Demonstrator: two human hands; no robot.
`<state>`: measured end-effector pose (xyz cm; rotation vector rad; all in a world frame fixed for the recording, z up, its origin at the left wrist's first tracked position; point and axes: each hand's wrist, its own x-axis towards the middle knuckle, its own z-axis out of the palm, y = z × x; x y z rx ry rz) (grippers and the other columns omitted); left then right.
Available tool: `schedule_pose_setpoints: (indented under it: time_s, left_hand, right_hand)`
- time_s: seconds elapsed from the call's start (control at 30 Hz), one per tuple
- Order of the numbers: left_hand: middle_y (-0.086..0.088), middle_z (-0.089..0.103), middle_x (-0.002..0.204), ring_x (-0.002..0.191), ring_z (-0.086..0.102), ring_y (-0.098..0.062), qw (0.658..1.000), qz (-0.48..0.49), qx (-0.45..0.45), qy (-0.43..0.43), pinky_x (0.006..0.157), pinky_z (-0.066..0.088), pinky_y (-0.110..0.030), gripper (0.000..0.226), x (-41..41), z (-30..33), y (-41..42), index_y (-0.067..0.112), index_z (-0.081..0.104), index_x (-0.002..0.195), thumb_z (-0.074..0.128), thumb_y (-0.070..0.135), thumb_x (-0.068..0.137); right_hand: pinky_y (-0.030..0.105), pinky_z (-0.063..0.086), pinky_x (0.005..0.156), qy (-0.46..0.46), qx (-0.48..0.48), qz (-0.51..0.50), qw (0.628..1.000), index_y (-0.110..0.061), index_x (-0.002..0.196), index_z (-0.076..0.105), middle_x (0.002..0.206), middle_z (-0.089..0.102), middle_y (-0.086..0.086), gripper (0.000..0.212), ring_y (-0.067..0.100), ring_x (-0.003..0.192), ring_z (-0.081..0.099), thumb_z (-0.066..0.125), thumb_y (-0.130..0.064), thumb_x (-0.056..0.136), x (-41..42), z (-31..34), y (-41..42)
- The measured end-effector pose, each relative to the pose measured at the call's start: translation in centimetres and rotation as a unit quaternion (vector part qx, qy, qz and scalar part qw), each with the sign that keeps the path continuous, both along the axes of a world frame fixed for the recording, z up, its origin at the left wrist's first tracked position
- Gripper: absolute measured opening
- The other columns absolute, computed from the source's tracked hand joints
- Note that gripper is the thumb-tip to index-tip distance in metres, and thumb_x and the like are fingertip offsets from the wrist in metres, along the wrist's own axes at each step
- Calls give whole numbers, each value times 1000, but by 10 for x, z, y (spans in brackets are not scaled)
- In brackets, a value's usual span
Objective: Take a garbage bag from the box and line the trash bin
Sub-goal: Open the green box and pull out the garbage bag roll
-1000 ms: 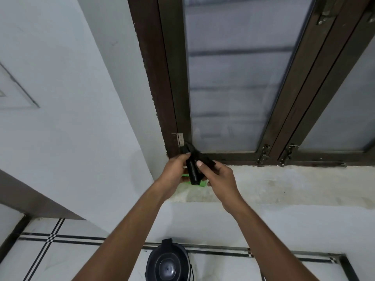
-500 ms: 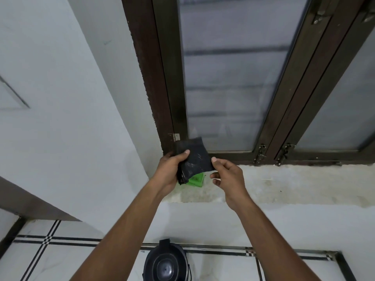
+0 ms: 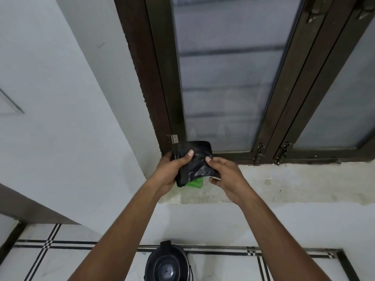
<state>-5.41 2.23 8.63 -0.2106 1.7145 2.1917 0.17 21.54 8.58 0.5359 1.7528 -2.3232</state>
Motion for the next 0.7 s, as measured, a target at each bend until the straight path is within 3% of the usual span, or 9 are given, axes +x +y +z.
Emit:
schedule_pose_setpoints:
  time_s: [0.1,0.2,0.27,0.33,0.43,0.57,0.63,0.7]
  left_hand:
    - [-11,82,126,117,80,-29,999,27,10,-23,108,61,-44,48,-3,-6,-11,6,76,132,90,25,90]
    - [-9,83,126,117,80,-30,998,40,21,-49,99,63,-42,43,-4,-10,-18,10,76,134,86,27,95]
    - [-9,82,129,119,79,-30,996,45,41,-61,95,63,-43,41,-5,-12,-17,14,74,139,78,28,101]
    - [-7,80,133,123,77,-30,996,47,52,-57,103,62,-47,41,-8,-15,-17,19,70,144,73,33,105]
    - [-5,82,130,122,78,-29,997,54,33,-48,106,60,-47,38,-10,-12,-14,20,72,140,70,38,107]
    - [-11,81,127,125,75,-36,994,104,2,-41,108,57,-50,38,-16,-16,-4,9,69,137,70,34,108]
    - [-15,76,126,126,71,-40,991,126,-8,-34,111,56,-56,42,-18,-18,2,9,62,138,70,35,107]
    - [-12,70,133,121,70,-34,991,134,-11,-26,106,58,-52,43,-16,-14,9,14,55,144,68,34,108]
  right_hand:
    - [30,51,68,-7,-27,-131,991,-20,82,67,82,74,-1,25,15,73,63,75,-23,106,-10,-8,15]
    - [30,47,65,-9,-25,-185,982,-20,82,60,86,65,1,30,15,67,56,74,-27,107,-13,-15,28]
    - [31,47,66,-13,-29,-187,982,-20,85,61,90,66,1,27,18,74,57,75,-30,106,-13,-17,31]
    - [34,52,73,-29,-53,-194,979,-20,101,69,105,76,0,20,23,94,67,76,-38,105,-12,-14,30]
    - [44,61,94,-81,-142,-160,974,-25,132,73,132,76,6,55,30,123,70,79,-64,93,-2,-12,14]
    - [53,62,101,-208,-243,-95,943,-18,142,62,147,60,23,102,40,124,68,85,-85,69,20,-16,-19]
    - [61,62,102,-257,-268,-77,925,-21,141,49,147,50,30,112,47,125,67,87,-88,61,30,-13,-35]
    - [73,56,105,-280,-309,-42,908,-22,149,43,154,44,32,122,55,127,64,86,-92,58,38,-14,-50]
